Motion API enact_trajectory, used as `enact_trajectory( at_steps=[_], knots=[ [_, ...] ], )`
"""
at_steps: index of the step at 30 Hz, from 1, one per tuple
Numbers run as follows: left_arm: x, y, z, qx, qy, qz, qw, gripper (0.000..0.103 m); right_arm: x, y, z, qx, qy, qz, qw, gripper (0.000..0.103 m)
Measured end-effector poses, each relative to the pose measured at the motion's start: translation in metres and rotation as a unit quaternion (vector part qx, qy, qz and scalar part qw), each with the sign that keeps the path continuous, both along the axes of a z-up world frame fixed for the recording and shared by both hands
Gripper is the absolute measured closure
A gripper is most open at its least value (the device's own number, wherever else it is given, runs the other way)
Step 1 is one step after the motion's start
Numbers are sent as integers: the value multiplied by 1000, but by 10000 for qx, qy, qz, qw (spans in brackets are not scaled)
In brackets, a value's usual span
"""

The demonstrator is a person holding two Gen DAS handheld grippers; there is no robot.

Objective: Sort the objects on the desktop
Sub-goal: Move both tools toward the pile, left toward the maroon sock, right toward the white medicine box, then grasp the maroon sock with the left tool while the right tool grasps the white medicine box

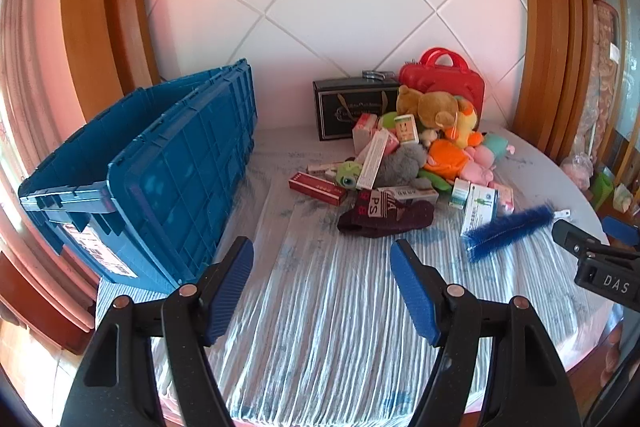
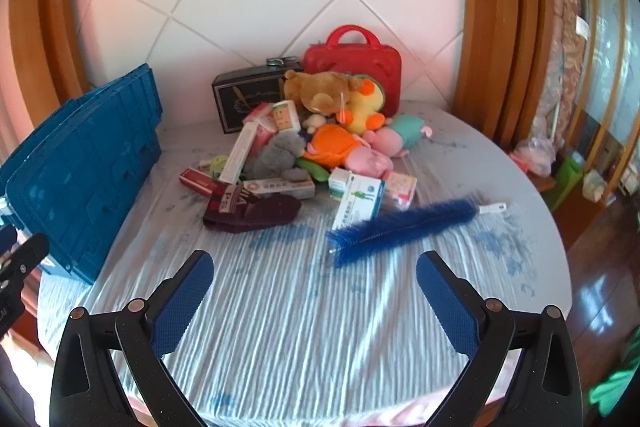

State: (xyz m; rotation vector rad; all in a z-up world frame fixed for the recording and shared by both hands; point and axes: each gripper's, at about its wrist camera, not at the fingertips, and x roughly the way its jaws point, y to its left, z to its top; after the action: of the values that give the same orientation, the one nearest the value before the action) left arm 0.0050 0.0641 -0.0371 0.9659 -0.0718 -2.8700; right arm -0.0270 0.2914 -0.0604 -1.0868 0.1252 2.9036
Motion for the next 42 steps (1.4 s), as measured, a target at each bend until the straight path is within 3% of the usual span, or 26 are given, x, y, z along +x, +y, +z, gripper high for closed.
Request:
enact_trajectory(
  at_steps=[6, 14, 23, 36, 42],
  knots=[
    [-42, -3, -23, 143, -345, -208, 9991, 33, -15, 17, -22, 36, -353, -441, 9984, 0],
    [-122, -7, -62, 464, -1024, -639, 9916, 33, -49, 52, -45, 221, -990, -1362, 9855, 0],
    [-193, -2, -102, 490, -1574, -563, 9847, 33, -83, 81, -64, 224, -1339, -1727, 9756, 0],
    [-298, 51, -170, 727, -2236, 183, 9718, 33, -198, 112, -105, 283, -1783, -685, 9812, 0],
    [-336, 63, -222, 528, -2782, 534, 9576, 33, -249, 114, -149, 244, -2215, -179, 9747, 0]
  ],
)
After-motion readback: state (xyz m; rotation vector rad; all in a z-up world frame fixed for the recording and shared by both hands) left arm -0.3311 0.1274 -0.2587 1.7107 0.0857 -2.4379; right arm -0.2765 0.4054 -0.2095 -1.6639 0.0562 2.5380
